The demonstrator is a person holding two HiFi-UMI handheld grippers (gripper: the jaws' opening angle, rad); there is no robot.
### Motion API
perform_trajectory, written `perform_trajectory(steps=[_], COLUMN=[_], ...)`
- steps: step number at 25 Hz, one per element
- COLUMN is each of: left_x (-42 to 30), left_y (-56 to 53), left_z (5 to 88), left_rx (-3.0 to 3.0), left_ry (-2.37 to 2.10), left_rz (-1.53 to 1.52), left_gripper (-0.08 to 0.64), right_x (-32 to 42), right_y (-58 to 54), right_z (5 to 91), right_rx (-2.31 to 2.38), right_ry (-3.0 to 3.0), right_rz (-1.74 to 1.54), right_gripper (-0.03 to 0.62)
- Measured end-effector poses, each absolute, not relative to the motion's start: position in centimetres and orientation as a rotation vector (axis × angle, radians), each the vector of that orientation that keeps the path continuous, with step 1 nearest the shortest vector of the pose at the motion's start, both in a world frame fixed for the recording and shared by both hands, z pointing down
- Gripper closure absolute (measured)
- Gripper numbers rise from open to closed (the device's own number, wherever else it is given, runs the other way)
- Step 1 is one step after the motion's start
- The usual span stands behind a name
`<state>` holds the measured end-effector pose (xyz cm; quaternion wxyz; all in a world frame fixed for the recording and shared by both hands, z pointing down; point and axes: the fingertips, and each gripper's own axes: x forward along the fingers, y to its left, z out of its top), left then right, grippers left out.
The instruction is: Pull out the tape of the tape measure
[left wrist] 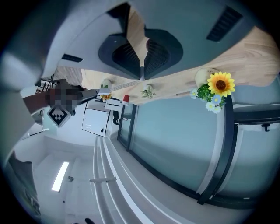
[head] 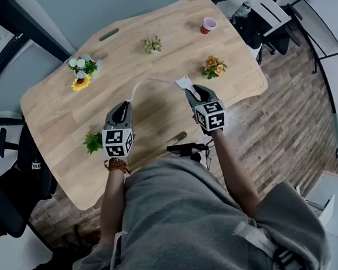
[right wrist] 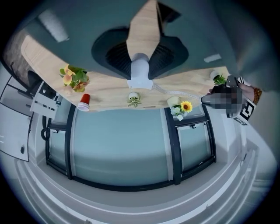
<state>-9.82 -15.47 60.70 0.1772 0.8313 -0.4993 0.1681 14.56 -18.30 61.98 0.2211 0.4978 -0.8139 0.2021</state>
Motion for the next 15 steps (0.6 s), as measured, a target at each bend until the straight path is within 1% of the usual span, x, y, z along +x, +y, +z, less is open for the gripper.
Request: perform_trajectory(steps=[9,15], left_x=[-9.6,-9.2], left_y=[-15.2,-15.3], left_z=[64.6,66.2], left_rx=[2.307,2.256], left_ry=[-1.368,-1.341], left_rz=[0.547,0.542], left_gripper=[0.526,0.526], right_x=[13.6,13.1], right_y=[-18.8,-19.2], right_z=[64.3,65.9], right_rx=[1.310,1.266], right_ry=[-2.230,-2.213], right_rz=[0.562,0.563], right_gripper=[0.459,0.459])
